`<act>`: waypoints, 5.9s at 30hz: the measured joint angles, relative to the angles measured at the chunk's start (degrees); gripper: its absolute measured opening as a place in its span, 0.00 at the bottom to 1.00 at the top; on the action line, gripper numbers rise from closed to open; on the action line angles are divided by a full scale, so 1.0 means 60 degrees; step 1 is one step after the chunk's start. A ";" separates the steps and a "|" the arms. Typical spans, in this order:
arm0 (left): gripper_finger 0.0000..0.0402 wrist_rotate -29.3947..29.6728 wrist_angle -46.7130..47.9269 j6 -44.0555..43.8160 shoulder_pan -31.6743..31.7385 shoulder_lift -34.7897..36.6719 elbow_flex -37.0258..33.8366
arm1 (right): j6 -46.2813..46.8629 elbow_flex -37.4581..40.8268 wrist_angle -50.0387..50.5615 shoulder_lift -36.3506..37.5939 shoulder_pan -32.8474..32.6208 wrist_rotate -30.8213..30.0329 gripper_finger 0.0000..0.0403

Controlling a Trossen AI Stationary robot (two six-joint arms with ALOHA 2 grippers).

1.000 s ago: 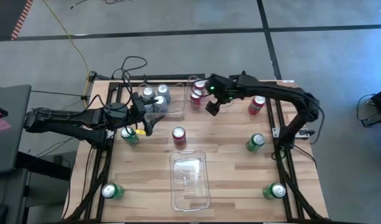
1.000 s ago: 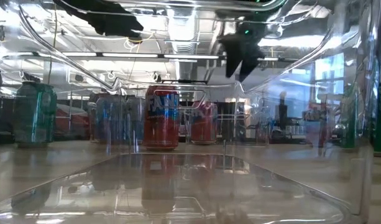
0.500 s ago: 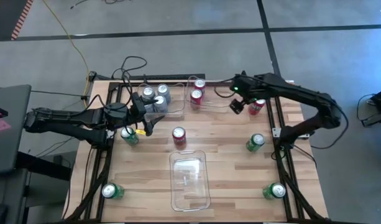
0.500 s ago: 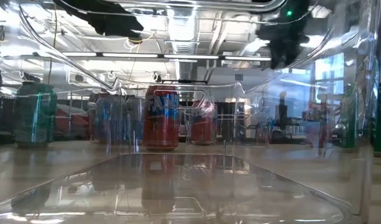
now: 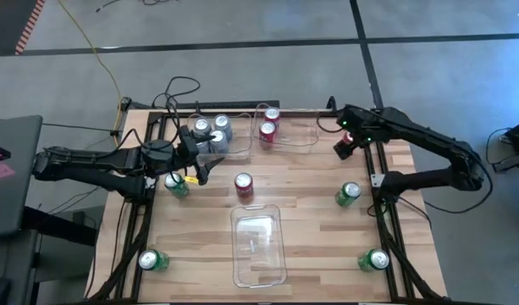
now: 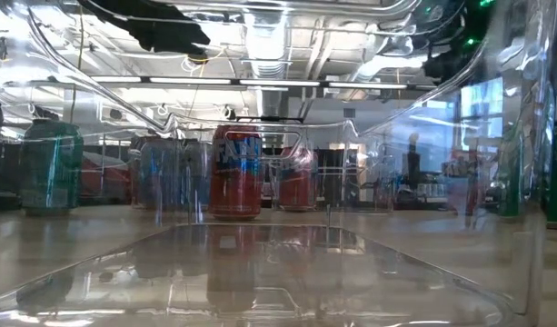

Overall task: Sort soda cans
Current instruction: Put the right red soda can into the top right transparent bin

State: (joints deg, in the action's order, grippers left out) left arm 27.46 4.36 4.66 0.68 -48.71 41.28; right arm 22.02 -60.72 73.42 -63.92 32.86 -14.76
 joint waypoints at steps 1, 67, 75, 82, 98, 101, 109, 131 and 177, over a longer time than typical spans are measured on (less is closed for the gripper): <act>0.86 0.0000 0.0000 -0.0022 0.0001 0.0000 0.0000 | 0.0001 0.0099 0.0042 0.0088 0.0161 0.0004 0.96; 0.86 -0.0004 0.0087 -0.0353 0.0215 -0.0004 0.0000 | -0.0928 0.2576 -0.5452 -0.1629 0.3202 0.2051 0.77; 0.86 -0.0004 0.0084 -0.0355 0.0216 -0.0004 0.0000 | -0.0844 0.2527 -0.5048 -0.1075 0.2952 0.2008 0.76; 0.86 -0.0004 0.0007 -0.0367 0.0216 -0.0006 0.0000 | -0.0392 0.2523 -0.5012 -0.0640 0.2299 0.2007 0.76; 0.86 -0.0004 0.0004 -0.0386 0.0213 -0.0007 0.0000 | 0.0329 0.1188 -0.4605 -0.0601 0.0618 0.1864 0.76; 0.86 -0.0004 0.0007 -0.0388 0.0214 -0.0007 0.0000 | 0.0462 0.0692 -0.4413 -0.0601 0.0329 0.1551 0.77; 0.86 -0.0004 0.0012 -0.0389 0.0214 -0.0007 0.0000 | 0.0552 -0.0082 -0.3986 -0.0603 -0.0170 0.0886 0.77; 0.86 0.0000 -0.0220 -0.0250 0.0216 -0.0324 0.0004 | -0.0510 -0.2228 -0.6043 -0.4452 0.0042 0.0911 0.78; 0.86 0.0324 0.0011 -0.0065 0.0216 -0.0331 0.0004 | -0.1658 -0.3731 -0.6570 -0.7507 0.0211 0.1446 0.92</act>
State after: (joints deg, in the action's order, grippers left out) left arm 29.41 4.43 4.27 1.98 -50.70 41.30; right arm 12.08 -83.11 34.00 -108.96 34.13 -6.09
